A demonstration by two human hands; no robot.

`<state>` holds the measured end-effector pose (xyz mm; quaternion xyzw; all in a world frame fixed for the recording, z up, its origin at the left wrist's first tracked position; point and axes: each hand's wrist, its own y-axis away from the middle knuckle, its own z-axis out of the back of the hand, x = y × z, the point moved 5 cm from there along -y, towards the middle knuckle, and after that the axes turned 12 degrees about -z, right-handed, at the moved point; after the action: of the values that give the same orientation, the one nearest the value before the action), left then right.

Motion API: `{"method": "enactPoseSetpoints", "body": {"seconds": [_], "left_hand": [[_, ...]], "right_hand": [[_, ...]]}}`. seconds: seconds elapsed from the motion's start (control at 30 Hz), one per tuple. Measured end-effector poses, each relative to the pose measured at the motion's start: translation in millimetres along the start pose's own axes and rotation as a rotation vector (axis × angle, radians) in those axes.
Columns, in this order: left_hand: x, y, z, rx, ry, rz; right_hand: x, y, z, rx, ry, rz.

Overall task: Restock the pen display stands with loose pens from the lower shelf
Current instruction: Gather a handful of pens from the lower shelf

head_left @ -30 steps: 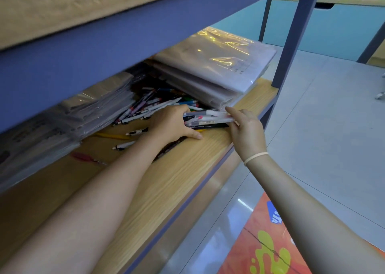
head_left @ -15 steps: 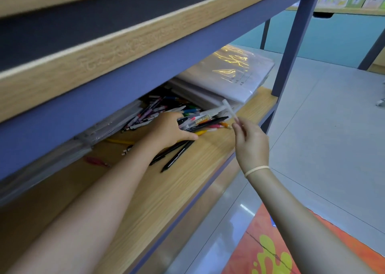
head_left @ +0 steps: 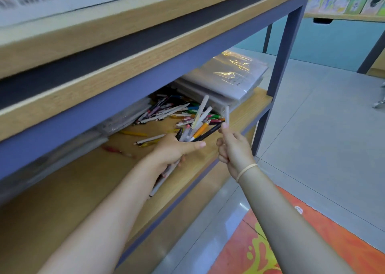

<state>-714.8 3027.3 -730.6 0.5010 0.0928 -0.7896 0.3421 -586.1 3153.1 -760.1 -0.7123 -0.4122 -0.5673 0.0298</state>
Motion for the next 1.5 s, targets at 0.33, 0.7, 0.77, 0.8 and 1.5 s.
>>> {"method": "enactPoseSetpoints", "body": {"seconds": [0.33, 0.7, 0.77, 0.8, 1.5], "left_hand": [[-16.3, 33.7, -63.5, 0.223, 0.245, -0.066], [-8.8, 24.0, -149.8, 0.282, 0.507, -0.026], [-5.4, 25.7, -161.7, 0.297, 0.519, 0.017], [-5.9, 28.7, -165.1, 0.300, 0.526, 0.044], [-357.8, 294.2, -35.5, 0.688, 0.697, 0.239]], "right_hand": [[23.0, 28.2, 36.3, 0.005, 0.083, 0.162], [27.1, 25.3, 100.5, -0.064, 0.163, 0.180], [23.9, 28.3, 111.8, -0.079, 0.188, 0.149], [23.9, 33.4, 115.1, -0.083, 0.202, 0.129], [347.3, 351.0, 24.4, -0.267, 0.265, -0.038]]}}
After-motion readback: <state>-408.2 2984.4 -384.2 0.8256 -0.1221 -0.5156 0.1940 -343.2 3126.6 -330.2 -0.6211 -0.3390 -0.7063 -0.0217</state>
